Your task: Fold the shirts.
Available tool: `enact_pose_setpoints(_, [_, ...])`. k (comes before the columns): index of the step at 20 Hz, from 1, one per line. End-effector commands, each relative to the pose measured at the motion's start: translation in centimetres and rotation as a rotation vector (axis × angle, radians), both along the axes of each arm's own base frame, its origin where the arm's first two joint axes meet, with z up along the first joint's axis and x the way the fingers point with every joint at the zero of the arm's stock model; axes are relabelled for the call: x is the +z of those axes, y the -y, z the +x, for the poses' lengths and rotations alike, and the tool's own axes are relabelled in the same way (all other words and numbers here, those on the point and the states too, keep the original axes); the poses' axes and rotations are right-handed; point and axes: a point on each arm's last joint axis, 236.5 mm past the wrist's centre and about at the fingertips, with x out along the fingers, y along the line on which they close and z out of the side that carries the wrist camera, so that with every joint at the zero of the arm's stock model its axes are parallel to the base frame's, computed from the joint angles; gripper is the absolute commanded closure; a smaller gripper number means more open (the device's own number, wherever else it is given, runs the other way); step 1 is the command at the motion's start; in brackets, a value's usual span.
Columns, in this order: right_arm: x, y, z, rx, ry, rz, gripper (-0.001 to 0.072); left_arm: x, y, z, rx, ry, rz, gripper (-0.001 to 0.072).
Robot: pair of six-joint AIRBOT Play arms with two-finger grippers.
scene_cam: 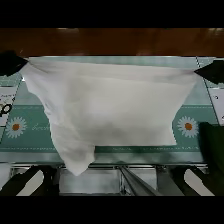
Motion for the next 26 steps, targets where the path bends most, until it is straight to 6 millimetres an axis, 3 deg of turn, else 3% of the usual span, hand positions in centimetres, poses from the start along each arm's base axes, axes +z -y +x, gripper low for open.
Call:
enact_pose_setpoints(1, [-7.6, 1.5, 7.3, -0.048, -0.097, 0.158, 0.0689, -9.5, -0.5, 6.9, 0.025, -0.148, -0.112, 0.0690])
enact_pose_setpoints(4, [-11.9, 1.7, 11.3, -0.047, -0.175, 0.219, 0.0689, -14.8, 0.0, 11.2, 0.018, -0.236, -0.166, 0.0690])
enact_pose_setpoints(6, [-13.4, 1.4, 13.3, -0.041, -0.195, 0.227, 0.0689, -16.7, 0.6, 13.2, -0.002, -0.261, -0.173, 0.0690])
enact_pose_setpoints(9, [-14.9, 0.5, 15.4, -0.031, -0.212, 0.235, 0.0688, -17.8, 1.8, 15.0, -0.025, -0.269, -0.177, 0.0690])
enact_pose_setpoints(11, [-15.3, 0.2, 15.7, -0.027, -0.219, 0.238, 0.0689, -17.6, 2.1, 15.2, -0.034, -0.266, -0.175, 0.0690])
enact_pose_setpoints(13, [-15.1, 0.2, 15.2, -0.012, -0.232, 0.245, 0.0688, -17.0, 2.3, 14.3, -0.061, -0.288, -0.179, 0.0690])
enact_pose_setpoints(16, [-14.4, 0.4, 12.8, 0.060, -0.275, 0.254, 0.0688, -16.3, 2.6, 11.2, -0.187, -0.351, -0.117, 0.0690])
enact_pose_setpoints(19, [-16.3, 1.2, 9.3, 0.134, -0.401, 0.180, 0.0688, -17.3, 1.7, 8.0, -0.229, -0.460, -0.076, 0.0689])
enact_pose_setpoints(22, [-18.8, 1.3, 6.5, 0.162, -0.510, 0.151, 0.0688, -19.6, 2.2, 4.6, -0.273, -0.574, -0.106, 0.0689])
enact_pose_setpoints(26, [-21.6, 1.1, 5.1, 0.133, -0.563, 0.166, 0.0688, -23.7, 2.9, 1.3, -0.271, -0.682, -0.138, 0.0689])
